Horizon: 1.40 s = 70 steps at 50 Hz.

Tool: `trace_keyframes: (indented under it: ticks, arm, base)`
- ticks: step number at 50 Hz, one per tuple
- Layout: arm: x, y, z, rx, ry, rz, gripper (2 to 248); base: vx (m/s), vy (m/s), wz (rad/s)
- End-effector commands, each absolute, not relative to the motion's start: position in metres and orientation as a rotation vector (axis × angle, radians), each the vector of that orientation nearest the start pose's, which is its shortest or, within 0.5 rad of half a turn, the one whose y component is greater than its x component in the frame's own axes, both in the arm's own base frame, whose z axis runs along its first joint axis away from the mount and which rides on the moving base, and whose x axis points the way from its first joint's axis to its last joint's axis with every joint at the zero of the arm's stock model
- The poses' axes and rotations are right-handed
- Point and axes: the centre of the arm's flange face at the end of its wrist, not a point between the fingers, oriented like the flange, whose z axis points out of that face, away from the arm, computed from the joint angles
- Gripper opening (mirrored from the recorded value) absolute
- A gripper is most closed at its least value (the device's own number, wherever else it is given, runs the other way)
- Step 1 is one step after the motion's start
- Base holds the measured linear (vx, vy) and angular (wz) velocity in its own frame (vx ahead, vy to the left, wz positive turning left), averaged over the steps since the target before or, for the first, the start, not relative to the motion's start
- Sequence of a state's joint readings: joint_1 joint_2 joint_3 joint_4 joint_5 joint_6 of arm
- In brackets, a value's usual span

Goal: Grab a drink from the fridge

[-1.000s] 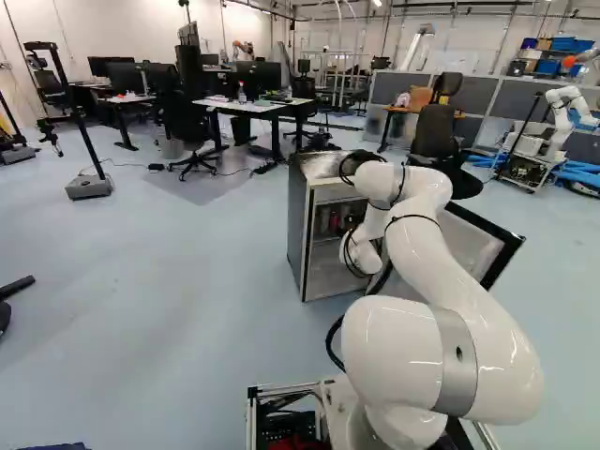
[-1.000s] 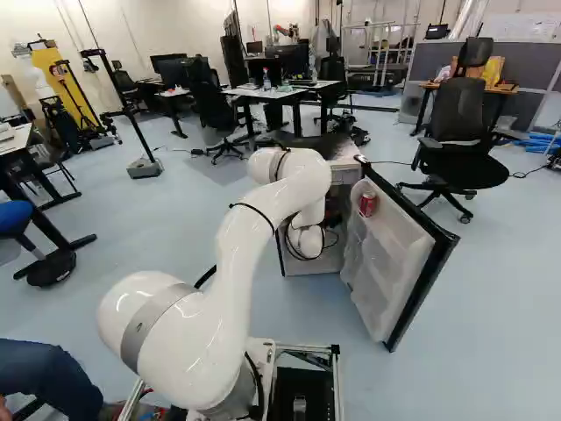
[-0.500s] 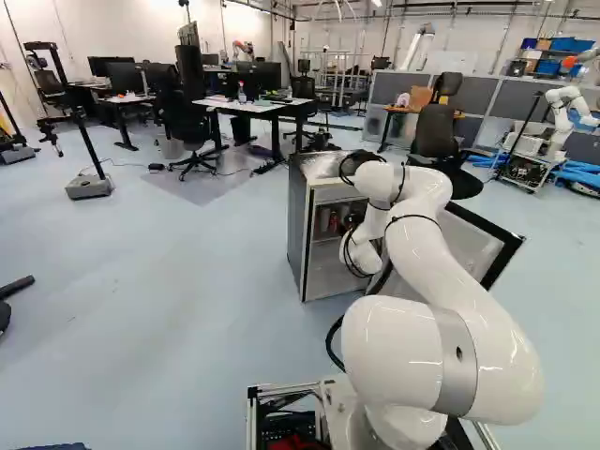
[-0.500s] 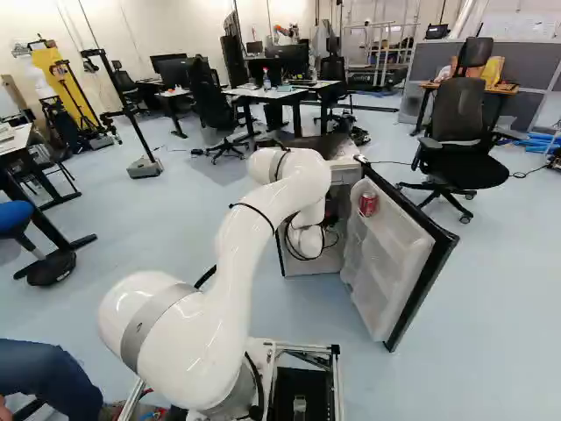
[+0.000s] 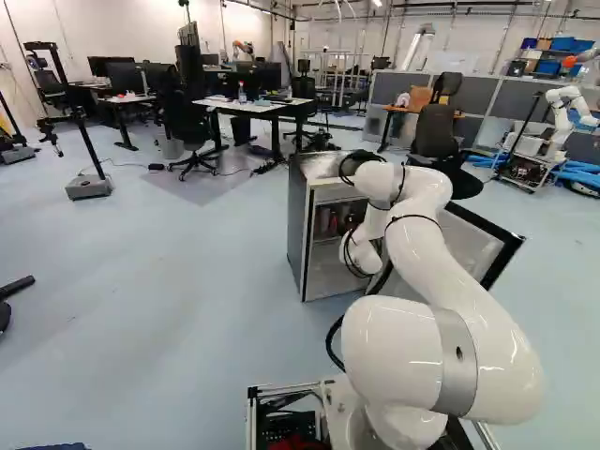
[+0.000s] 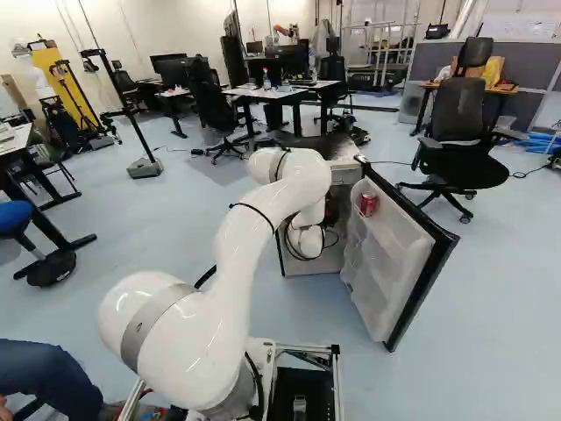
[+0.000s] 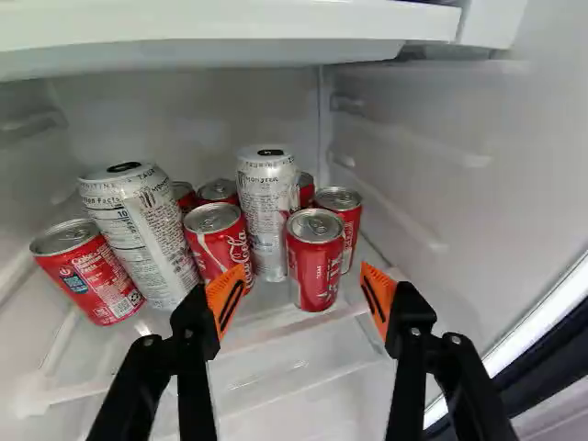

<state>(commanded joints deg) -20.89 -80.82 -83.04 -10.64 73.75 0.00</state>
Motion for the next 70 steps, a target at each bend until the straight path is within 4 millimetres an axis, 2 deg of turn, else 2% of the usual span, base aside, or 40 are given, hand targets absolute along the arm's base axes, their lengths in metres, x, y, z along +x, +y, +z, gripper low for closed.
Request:
trace_keyframes:
  ticks: [70]
  arm:
    - [0.632, -0.231, -0.035, -2.554, 0.221, -2.041, 183]
  base:
    - [0.000, 0.000, 0.000]
